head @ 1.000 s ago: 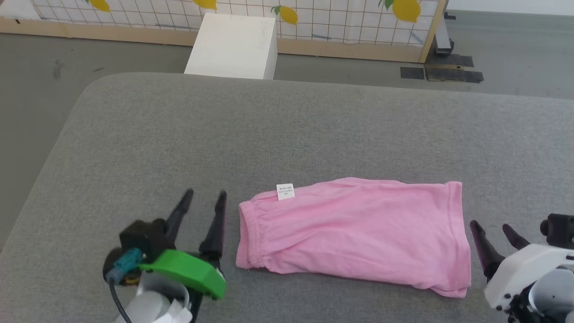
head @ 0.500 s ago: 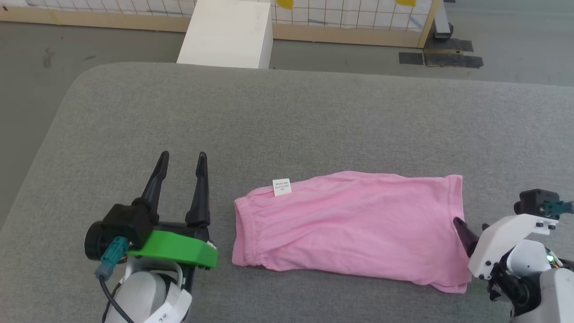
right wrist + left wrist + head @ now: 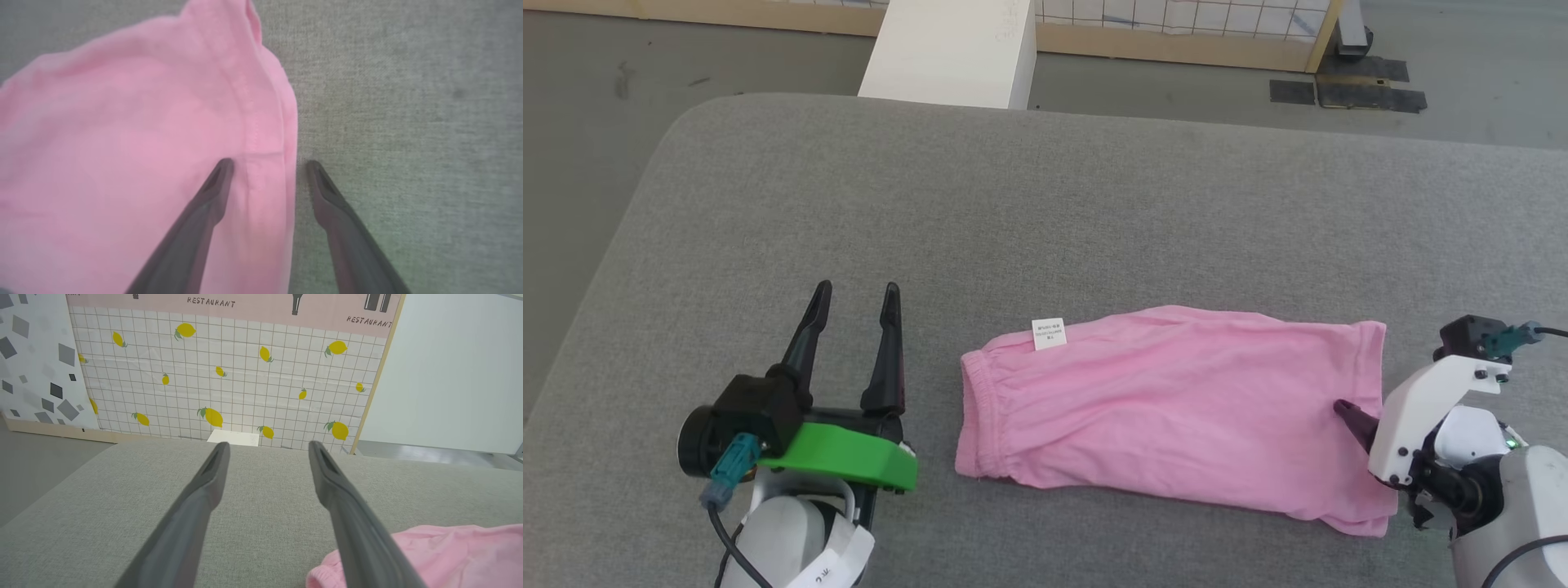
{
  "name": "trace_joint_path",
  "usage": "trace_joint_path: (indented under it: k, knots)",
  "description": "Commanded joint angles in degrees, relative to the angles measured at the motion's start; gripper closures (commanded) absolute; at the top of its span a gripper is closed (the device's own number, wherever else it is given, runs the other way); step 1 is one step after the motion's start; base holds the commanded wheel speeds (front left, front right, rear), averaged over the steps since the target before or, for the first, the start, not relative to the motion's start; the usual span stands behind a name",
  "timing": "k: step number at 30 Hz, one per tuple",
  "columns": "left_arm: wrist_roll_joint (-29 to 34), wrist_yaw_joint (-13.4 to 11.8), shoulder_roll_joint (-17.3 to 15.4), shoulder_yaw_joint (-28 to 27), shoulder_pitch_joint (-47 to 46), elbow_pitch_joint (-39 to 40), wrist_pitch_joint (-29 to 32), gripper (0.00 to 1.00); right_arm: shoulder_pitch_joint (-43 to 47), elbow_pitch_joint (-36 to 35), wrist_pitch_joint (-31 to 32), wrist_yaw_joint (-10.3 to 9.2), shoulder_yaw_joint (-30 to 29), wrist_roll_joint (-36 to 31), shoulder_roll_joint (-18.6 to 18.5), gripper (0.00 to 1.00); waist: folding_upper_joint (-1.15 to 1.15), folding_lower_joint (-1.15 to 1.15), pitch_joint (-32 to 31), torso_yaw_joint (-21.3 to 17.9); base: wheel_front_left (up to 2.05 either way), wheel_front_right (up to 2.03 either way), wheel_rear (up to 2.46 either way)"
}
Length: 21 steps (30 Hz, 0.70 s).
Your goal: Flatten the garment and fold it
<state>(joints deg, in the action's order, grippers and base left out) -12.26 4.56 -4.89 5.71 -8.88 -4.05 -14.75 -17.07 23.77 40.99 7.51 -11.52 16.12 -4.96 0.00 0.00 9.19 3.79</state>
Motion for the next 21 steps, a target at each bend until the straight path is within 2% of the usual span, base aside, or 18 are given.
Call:
trace_joint_path:
  k: [1,8,16,21]
  knots:
    - [0.64,0.53,0.54,-0.53,0.62,-0.26,-0.25,0.00,1.57,1.38,1.28,-0.02,1.86,1.81,2.08,0.98,0.00,0.00,-0.06,-0.05,0.00,0.00,0.00]
    - [1.67,1.24,1.22,-1.72,1.11,-0.63,-0.25,0.00,2.18,-3.16,-1.64,-0.02,0.80,0.58,2.08,1.00,0.00,0.00,-0.52,-0.57,0.00,0.00,0.00]
    - [2.42,1.77,1.62,-2.55,1.58,-0.45,-0.25,0.00,4.16,-11.65,-2.91,-0.02,-7.86,-7.89,2.03,1.00,0.00,0.00,-1.29,-1.48,0.00,0.00,0.00]
    - [2.63,2.05,1.75,-2.67,1.81,-0.50,-0.25,0.00,5.57,-16.87,-1.98,-0.02,-13.10,-13.52,0.47,1.00,0.00,0.00,-1.28,-1.99,0.00,0.00,0.00]
